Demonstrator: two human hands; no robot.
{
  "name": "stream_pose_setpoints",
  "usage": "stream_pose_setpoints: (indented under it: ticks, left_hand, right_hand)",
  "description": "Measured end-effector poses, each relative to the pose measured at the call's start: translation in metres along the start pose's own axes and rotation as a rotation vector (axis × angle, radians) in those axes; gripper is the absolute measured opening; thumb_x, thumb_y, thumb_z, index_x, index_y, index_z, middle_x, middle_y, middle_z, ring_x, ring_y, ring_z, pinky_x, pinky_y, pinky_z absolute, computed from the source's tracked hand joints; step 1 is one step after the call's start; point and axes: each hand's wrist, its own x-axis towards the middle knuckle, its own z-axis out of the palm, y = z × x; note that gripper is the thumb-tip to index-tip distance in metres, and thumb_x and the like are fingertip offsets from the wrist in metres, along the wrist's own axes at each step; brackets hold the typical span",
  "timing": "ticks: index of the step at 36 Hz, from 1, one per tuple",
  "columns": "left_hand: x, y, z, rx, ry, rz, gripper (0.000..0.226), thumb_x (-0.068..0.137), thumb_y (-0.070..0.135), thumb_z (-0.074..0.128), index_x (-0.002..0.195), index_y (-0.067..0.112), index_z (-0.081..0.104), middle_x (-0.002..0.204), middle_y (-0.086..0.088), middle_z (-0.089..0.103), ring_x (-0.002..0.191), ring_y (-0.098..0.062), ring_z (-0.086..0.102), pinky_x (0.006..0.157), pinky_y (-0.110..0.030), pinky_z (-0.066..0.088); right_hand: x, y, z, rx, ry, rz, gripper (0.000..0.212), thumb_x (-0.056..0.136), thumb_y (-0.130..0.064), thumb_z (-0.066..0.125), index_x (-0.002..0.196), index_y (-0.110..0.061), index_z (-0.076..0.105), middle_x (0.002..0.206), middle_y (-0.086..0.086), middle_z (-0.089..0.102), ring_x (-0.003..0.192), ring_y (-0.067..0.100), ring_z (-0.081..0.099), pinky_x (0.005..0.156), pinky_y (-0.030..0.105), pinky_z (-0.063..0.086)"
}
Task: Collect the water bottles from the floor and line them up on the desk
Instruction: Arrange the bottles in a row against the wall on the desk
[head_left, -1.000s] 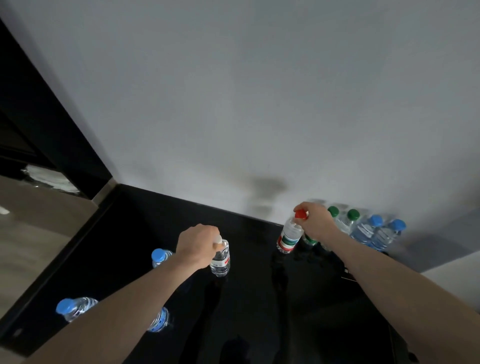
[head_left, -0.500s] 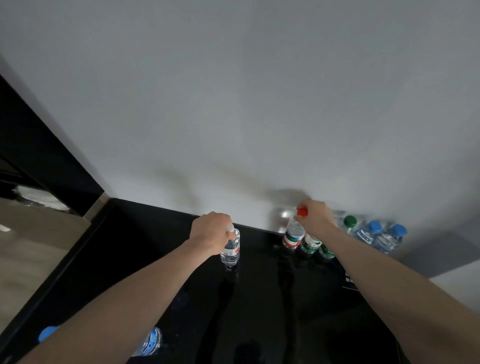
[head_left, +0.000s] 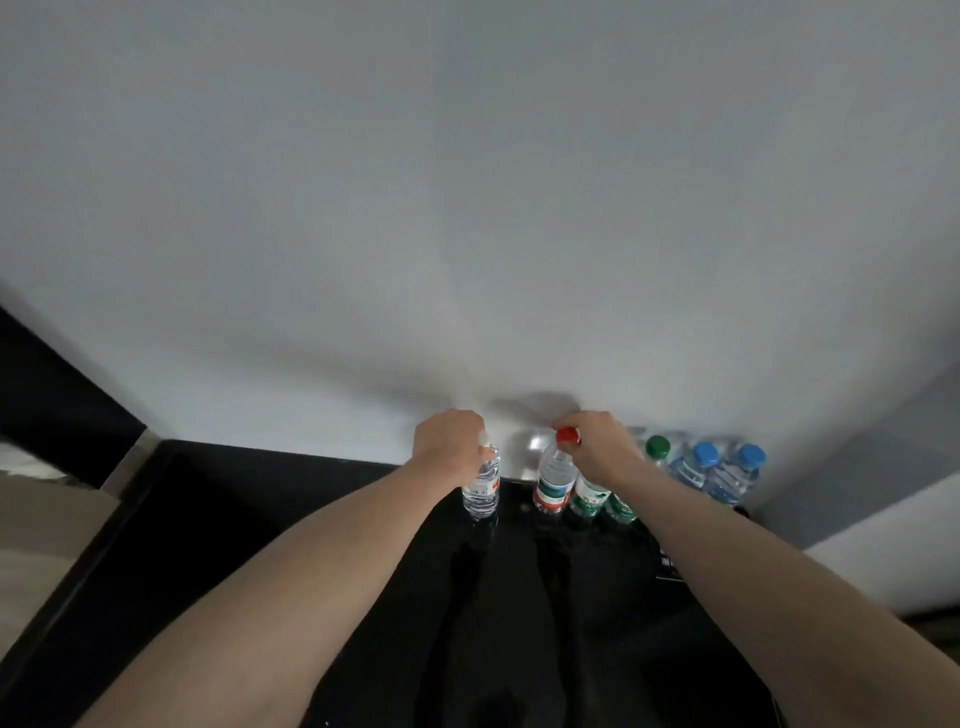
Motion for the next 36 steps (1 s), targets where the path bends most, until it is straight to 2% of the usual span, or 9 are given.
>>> stream_pose_setpoints:
  ticks: [7,12,17,20,27,33,36]
  left_hand:
    - [0.017,0.025,0.006,-0.008,-0.008,0.038,0.024,0.094,0.042,0.065,0.1,0.019,0.067,0.105,0.001,0.069,0.1,-0.022,0.063,0.085,-0.036,0.053]
    - [0.025,0.034,0.013,-0.021,0.0,0.034,0.024,0.094,0.042,0.067,0.101,0.019,0.069,0.106,0.0,0.07,0.101,-0.024,0.065,0.079,-0.033,0.051]
    - [0.033,0.045,0.018,-0.001,0.038,0.053,0.024,0.095,0.044,0.063,0.095,0.02,0.066,0.096,0.002,0.069,0.091,-0.022,0.066,0.07,-0.032,0.05]
    - [0.036,0.048,0.02,-0.012,0.046,0.062,0.019,0.093,0.038,0.067,0.098,0.021,0.066,0.094,0.003,0.068,0.089,-0.021,0.066,0.066,-0.03,0.047]
    - [0.037,0.044,0.02,-0.08,-0.006,0.139,0.014,0.091,0.021,0.068,0.104,0.025,0.07,0.103,-0.001,0.071,0.095,-0.025,0.065,0.068,-0.03,0.043]
    - [0.036,0.031,0.024,-0.171,-0.035,0.214,0.044,0.089,-0.002,0.06,0.123,0.025,0.068,0.126,0.001,0.067,0.11,-0.024,0.062,0.079,-0.027,0.046]
    - [0.036,0.029,0.026,-0.226,-0.019,0.189,0.039,0.092,0.01,0.067,0.129,0.021,0.064,0.133,-0.001,0.062,0.119,-0.025,0.058,0.094,-0.032,0.049]
  right_hand:
    - [-0.003,0.003,0.001,0.025,0.007,-0.008,0.029,0.093,-0.018,0.067,0.121,-0.026,0.07,0.121,-0.001,0.07,0.104,0.02,0.064,0.096,0.034,0.051]
    - [-0.002,0.003,0.001,0.053,0.007,-0.003,0.03,0.093,-0.018,0.068,0.122,-0.025,0.07,0.123,-0.001,0.069,0.107,0.02,0.064,0.098,0.035,0.051]
    - [-0.002,0.002,0.001,0.062,0.01,-0.004,0.03,0.094,-0.018,0.067,0.123,-0.024,0.07,0.125,-0.002,0.069,0.107,0.019,0.064,0.099,0.034,0.05]
    - [-0.001,0.001,0.0,0.076,0.005,0.0,0.031,0.093,-0.017,0.067,0.123,-0.024,0.07,0.126,-0.003,0.068,0.11,0.019,0.064,0.102,0.035,0.049]
    - [-0.001,0.003,0.002,0.074,-0.005,0.014,0.031,0.094,-0.019,0.067,0.123,-0.027,0.069,0.125,-0.003,0.069,0.106,0.02,0.065,0.098,0.036,0.052]
    - [-0.003,0.005,0.004,0.048,-0.014,0.005,0.035,0.096,-0.017,0.063,0.128,-0.029,0.067,0.128,-0.001,0.067,0.111,0.023,0.064,0.097,0.041,0.052]
    - [-0.004,0.005,0.004,0.046,-0.005,0.006,0.036,0.096,-0.017,0.062,0.13,-0.03,0.065,0.127,-0.001,0.067,0.11,0.024,0.064,0.096,0.041,0.053]
